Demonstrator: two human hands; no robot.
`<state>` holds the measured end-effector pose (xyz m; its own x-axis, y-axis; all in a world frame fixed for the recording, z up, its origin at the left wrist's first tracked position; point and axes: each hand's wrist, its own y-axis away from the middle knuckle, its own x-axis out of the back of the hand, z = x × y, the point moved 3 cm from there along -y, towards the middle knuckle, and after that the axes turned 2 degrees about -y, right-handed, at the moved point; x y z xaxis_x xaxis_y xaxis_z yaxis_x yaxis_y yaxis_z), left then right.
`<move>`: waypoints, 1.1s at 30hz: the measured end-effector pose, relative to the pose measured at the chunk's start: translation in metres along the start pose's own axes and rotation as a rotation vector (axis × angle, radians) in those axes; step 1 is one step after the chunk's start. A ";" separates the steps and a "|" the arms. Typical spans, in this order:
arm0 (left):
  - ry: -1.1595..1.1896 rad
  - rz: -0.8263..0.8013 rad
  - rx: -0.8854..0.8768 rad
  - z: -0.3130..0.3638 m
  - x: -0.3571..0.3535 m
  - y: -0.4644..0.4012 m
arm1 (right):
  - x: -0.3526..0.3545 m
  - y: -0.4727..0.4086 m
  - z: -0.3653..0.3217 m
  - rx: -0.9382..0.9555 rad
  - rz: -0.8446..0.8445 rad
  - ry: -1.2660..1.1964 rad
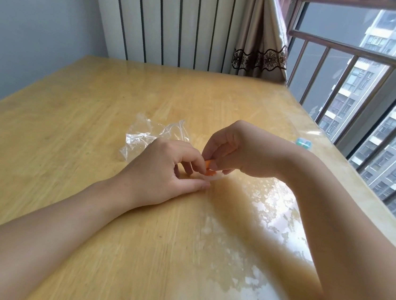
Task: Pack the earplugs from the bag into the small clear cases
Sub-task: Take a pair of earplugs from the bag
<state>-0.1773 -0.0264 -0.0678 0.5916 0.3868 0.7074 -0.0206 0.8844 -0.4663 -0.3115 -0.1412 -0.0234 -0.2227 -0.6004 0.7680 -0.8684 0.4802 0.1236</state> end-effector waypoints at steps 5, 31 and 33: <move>-0.001 -0.018 -0.012 0.000 -0.002 0.000 | 0.000 0.001 0.003 -0.025 -0.014 -0.210; -0.038 -0.040 -0.026 0.001 -0.005 0.000 | -0.003 0.001 -0.001 -0.051 0.029 0.175; -0.054 -0.031 -0.024 0.000 -0.004 0.001 | -0.003 0.001 -0.002 -0.038 0.020 0.159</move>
<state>-0.1794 -0.0273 -0.0713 0.5475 0.3736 0.7488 0.0162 0.8899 -0.4559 -0.3105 -0.1375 -0.0240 -0.1648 -0.4832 0.8599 -0.8465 0.5167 0.1281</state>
